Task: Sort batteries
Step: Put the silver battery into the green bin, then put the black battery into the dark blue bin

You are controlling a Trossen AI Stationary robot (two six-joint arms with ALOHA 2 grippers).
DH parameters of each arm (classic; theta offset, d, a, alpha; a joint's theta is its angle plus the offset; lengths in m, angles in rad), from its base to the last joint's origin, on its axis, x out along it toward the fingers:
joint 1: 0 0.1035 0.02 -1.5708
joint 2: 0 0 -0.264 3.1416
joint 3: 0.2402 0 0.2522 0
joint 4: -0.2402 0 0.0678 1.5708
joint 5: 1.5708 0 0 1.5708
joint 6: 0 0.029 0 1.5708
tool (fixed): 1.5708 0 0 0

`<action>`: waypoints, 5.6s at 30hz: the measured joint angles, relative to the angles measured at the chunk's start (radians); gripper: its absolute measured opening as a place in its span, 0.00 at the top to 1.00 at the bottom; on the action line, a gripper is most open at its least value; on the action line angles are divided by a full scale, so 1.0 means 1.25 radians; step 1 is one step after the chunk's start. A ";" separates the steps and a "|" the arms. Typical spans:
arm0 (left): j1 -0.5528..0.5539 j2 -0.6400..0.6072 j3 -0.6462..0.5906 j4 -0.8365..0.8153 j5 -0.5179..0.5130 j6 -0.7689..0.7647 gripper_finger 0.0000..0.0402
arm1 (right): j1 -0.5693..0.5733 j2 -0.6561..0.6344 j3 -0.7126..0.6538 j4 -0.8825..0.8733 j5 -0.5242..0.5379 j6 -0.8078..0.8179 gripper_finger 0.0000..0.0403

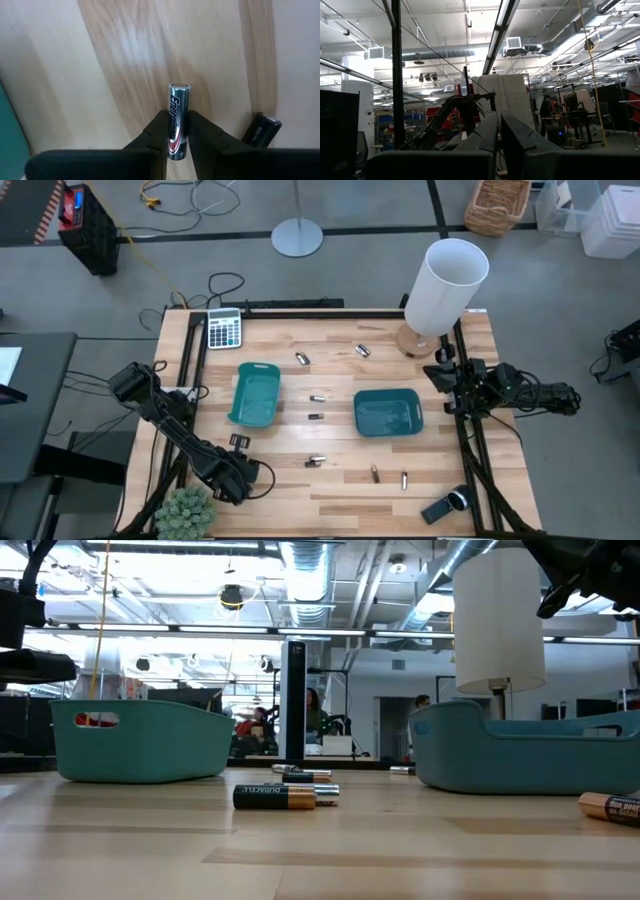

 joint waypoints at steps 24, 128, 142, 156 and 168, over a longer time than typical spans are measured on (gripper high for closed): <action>0.007 -0.169 0.015 0.028 -0.193 0.026 0.90 | 0.000 0.000 0.000 -0.003 0.000 -0.001 0.90; 0.251 -0.901 -0.529 0.750 -0.455 0.294 0.68 | 0.065 1.702 1.222 -0.842 0.044 -0.078 0.57; 0.251 -0.901 -0.529 0.744 -0.442 0.293 0.68 | 0.068 1.739 1.223 -0.848 0.039 -0.062 0.60; 0.251 -0.901 -0.529 0.744 -0.444 0.296 0.68 | 0.076 1.759 1.224 -0.855 0.022 -0.050 0.86; 0.251 -0.901 -0.529 0.743 -0.444 0.296 0.68 | 0.075 1.734 1.219 -0.840 0.017 -0.053 0.87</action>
